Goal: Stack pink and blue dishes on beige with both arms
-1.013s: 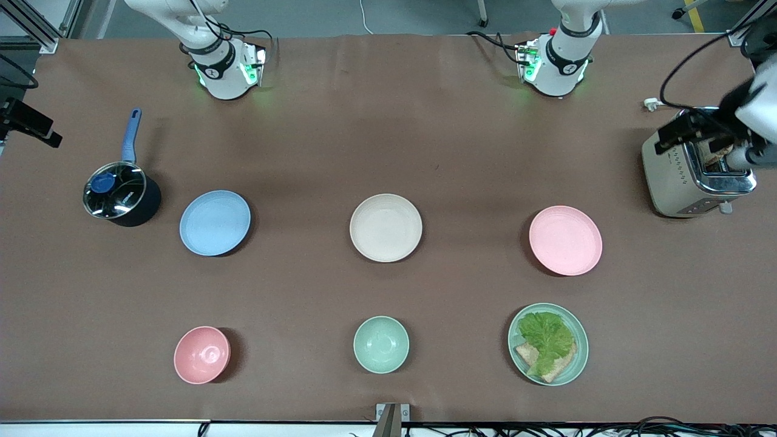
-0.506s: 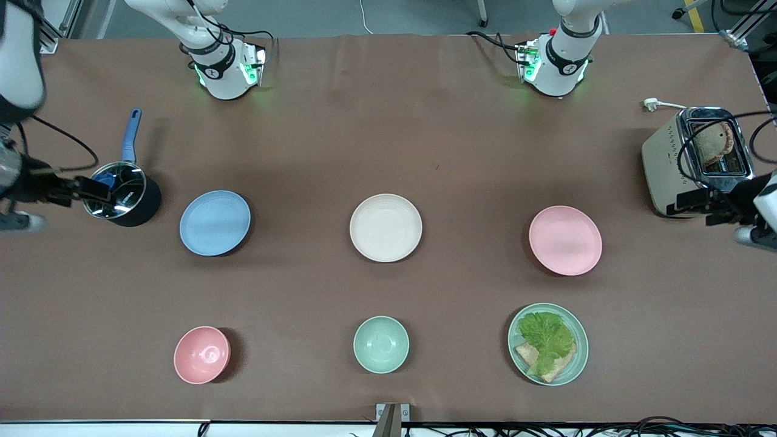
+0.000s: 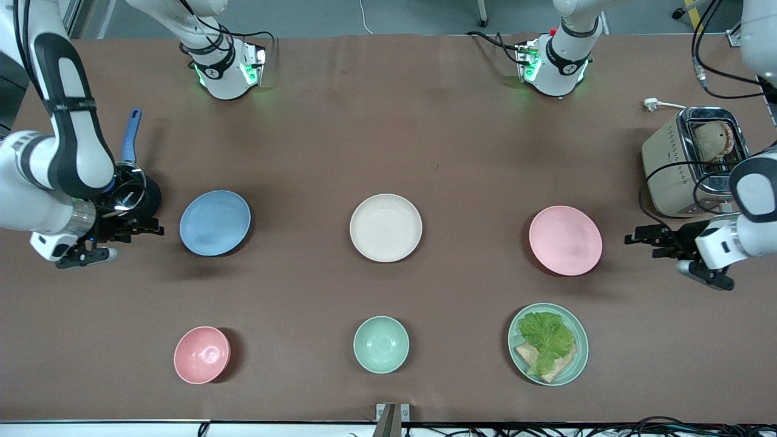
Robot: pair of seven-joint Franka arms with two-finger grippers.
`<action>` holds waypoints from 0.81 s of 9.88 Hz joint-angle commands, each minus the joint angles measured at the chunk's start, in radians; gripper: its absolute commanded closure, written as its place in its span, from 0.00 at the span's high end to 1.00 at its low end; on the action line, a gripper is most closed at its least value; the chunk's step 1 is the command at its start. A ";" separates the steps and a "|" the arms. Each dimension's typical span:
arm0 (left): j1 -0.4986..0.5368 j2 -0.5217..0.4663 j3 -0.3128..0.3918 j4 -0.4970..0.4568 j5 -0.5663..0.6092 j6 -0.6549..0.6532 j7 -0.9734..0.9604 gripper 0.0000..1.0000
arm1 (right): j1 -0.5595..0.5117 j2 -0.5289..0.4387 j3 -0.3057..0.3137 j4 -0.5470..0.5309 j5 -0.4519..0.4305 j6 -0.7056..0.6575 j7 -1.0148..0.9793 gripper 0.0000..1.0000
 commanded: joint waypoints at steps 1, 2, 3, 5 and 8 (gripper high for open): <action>0.002 0.098 -0.011 -0.011 -0.021 0.065 0.026 0.93 | -0.052 0.062 0.010 -0.017 0.134 0.025 -0.182 1.00; -0.004 0.123 -0.011 -0.011 -0.020 0.070 0.031 0.83 | -0.058 0.096 0.010 -0.026 0.215 0.027 -0.248 1.00; -0.010 0.136 -0.011 -0.010 -0.009 0.070 0.032 0.76 | -0.059 0.105 0.009 -0.048 0.263 0.049 -0.280 1.00; -0.017 0.161 -0.013 -0.010 -0.006 0.070 0.034 0.57 | -0.054 0.113 0.010 -0.106 0.283 0.099 -0.308 0.97; -0.033 0.176 -0.013 -0.008 0.020 0.070 0.034 0.12 | -0.054 0.110 0.009 -0.135 0.299 0.086 -0.307 0.54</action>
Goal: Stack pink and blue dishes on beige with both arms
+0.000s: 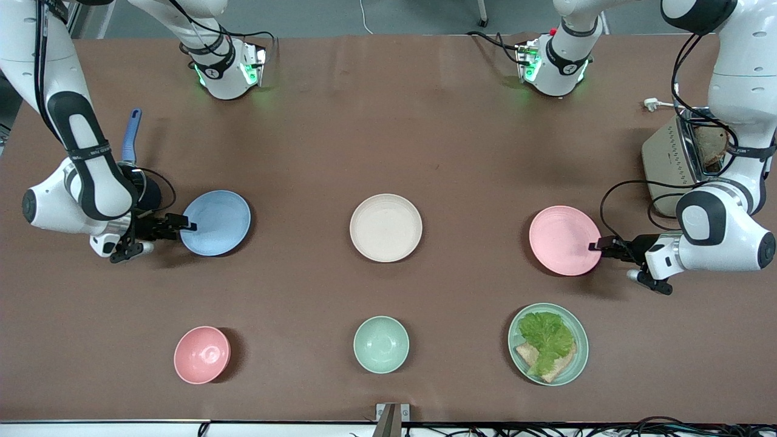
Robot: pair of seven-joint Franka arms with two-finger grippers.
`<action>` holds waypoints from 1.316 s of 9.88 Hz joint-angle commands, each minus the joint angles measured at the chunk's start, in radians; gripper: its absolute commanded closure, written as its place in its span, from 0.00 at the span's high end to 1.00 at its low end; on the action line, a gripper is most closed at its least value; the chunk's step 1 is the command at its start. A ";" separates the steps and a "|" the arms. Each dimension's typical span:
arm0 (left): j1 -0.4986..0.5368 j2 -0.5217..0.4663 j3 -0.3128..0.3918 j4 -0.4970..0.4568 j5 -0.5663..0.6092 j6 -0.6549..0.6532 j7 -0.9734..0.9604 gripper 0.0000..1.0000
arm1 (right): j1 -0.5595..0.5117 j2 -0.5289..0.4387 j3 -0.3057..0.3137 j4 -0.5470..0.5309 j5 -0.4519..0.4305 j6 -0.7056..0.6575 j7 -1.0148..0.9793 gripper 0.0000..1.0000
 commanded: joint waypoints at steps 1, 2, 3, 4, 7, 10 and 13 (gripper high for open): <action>-0.013 0.037 0.002 -0.001 0.018 0.023 0.019 0.00 | -0.008 -0.027 0.008 -0.038 0.030 -0.003 -0.021 0.32; -0.012 0.030 -0.007 0.001 0.018 0.014 0.017 0.00 | -0.014 -0.028 0.006 -0.036 0.033 -0.030 -0.021 0.15; -0.005 0.019 -0.059 0.000 0.017 0.004 -0.004 0.00 | -0.011 -0.031 -0.012 -0.035 0.048 -0.036 -0.013 0.01; -0.008 -0.013 -0.093 -0.001 0.015 -0.015 -0.068 0.00 | -0.008 -0.031 -0.023 -0.011 0.056 -0.087 -0.007 0.00; -0.043 -0.084 -0.245 -0.002 0.020 -0.037 -0.414 0.00 | 0.038 -0.032 -0.143 0.184 0.049 -0.327 0.080 0.00; -0.270 -0.122 -0.251 0.048 0.137 -0.035 -0.854 0.00 | 0.095 -0.038 -0.167 0.383 0.003 -0.542 0.360 0.00; -0.451 -0.104 -0.250 0.078 0.218 0.010 -1.142 0.00 | 0.138 -0.079 -0.042 0.398 -0.011 -0.537 0.613 0.00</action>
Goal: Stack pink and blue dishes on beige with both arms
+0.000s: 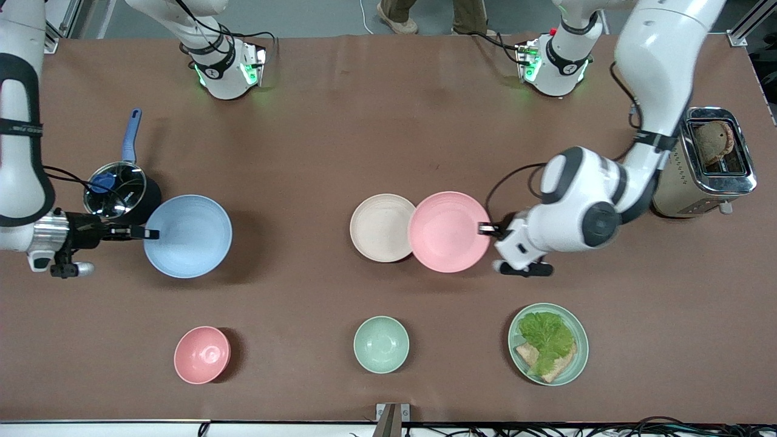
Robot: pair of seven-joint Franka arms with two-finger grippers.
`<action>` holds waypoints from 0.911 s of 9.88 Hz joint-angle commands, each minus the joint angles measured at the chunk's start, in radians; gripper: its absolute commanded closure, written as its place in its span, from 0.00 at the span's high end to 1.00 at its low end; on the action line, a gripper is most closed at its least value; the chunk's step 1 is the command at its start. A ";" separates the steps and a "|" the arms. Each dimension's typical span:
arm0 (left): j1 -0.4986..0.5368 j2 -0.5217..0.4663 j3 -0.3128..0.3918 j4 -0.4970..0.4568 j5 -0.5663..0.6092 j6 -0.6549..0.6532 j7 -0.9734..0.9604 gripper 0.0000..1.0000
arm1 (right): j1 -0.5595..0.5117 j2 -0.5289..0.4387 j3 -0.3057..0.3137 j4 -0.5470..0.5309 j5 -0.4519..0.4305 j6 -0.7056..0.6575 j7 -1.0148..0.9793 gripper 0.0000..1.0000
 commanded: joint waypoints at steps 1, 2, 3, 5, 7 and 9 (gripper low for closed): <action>-0.085 0.049 0.014 0.002 0.054 0.056 -0.132 0.00 | 0.006 -0.046 0.112 -0.015 -0.027 0.026 0.174 0.00; -0.117 0.068 0.014 -0.001 0.091 0.097 -0.178 0.00 | 0.008 -0.057 0.158 -0.023 -0.027 0.042 0.228 0.00; -0.145 0.088 0.014 -0.004 0.117 0.127 -0.198 0.00 | 0.011 -0.068 0.194 -0.032 -0.028 0.047 0.277 0.00; -0.179 0.123 0.014 -0.008 0.142 0.180 -0.226 0.00 | 0.027 -0.101 0.222 -0.061 -0.032 0.047 0.316 0.00; -0.216 0.144 0.014 -0.011 0.141 0.222 -0.244 0.01 | 0.040 -0.131 0.274 -0.082 -0.032 0.048 0.409 0.00; -0.216 0.163 0.012 -0.011 0.141 0.246 -0.251 0.22 | 0.038 -0.161 0.376 -0.148 -0.032 0.153 0.526 0.00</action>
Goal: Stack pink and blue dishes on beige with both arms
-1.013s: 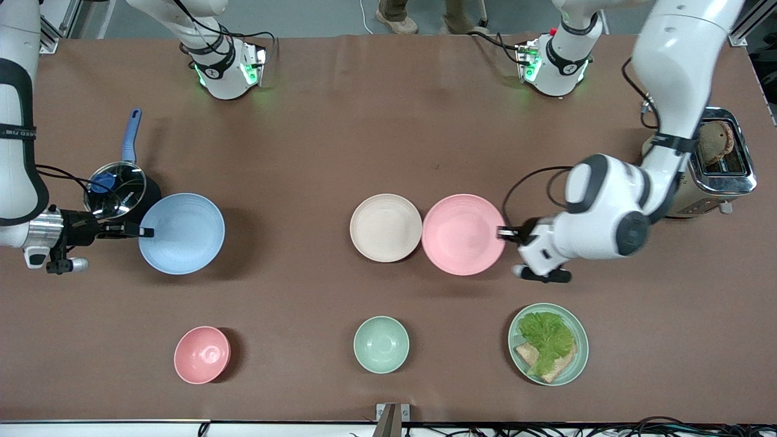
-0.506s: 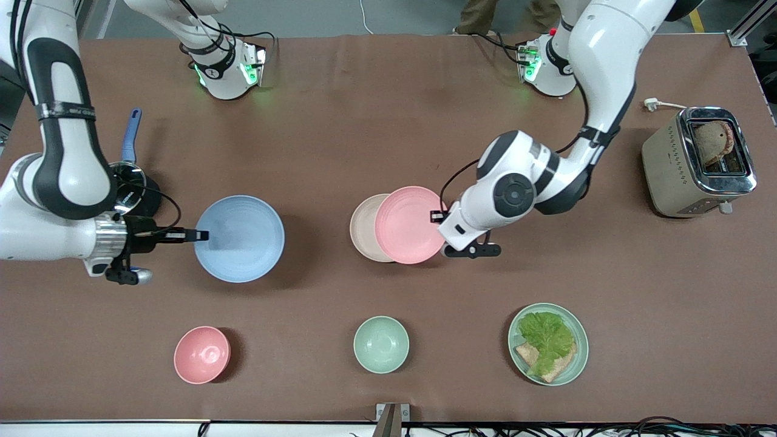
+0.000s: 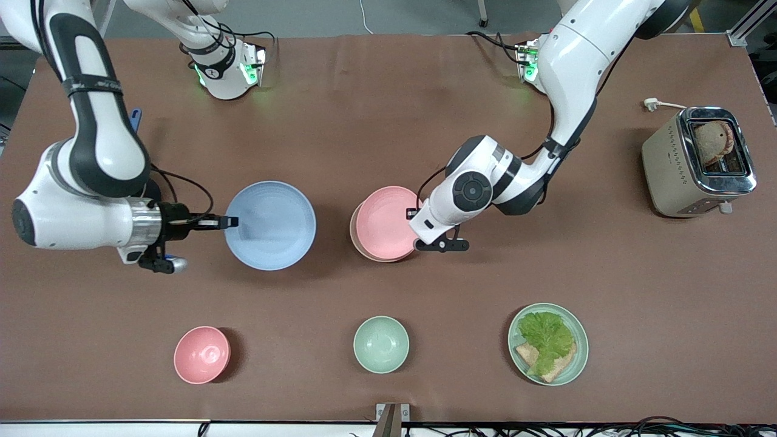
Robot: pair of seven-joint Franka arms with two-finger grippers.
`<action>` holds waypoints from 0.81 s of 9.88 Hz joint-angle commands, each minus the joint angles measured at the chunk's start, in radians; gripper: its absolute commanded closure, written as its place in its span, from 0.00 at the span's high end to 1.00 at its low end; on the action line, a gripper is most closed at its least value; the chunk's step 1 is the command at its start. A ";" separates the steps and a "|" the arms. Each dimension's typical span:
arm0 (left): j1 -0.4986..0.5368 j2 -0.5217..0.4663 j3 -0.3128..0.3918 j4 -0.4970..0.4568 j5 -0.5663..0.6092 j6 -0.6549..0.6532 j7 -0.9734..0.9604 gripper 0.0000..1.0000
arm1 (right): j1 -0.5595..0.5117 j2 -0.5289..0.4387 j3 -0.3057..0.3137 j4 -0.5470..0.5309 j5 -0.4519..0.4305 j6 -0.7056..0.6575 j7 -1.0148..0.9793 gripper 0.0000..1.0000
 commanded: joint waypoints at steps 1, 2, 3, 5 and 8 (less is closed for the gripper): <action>0.004 0.020 0.009 -0.001 0.023 0.038 -0.013 0.82 | -0.001 -0.071 0.115 -0.138 -0.014 0.155 0.115 0.00; 0.027 -0.003 0.008 0.005 0.024 0.032 -0.002 1.00 | -0.001 -0.071 0.177 -0.187 -0.014 0.247 0.165 0.00; 0.054 -0.071 0.014 0.008 0.026 0.012 -0.001 1.00 | -0.001 -0.069 0.223 -0.238 -0.014 0.348 0.193 0.00; 0.140 -0.193 0.017 0.051 0.108 -0.078 0.006 1.00 | 0.011 -0.060 0.296 -0.306 -0.014 0.515 0.225 0.01; 0.211 -0.332 0.020 0.200 0.206 -0.370 0.073 1.00 | 0.096 0.014 0.343 -0.324 -0.014 0.714 0.301 0.01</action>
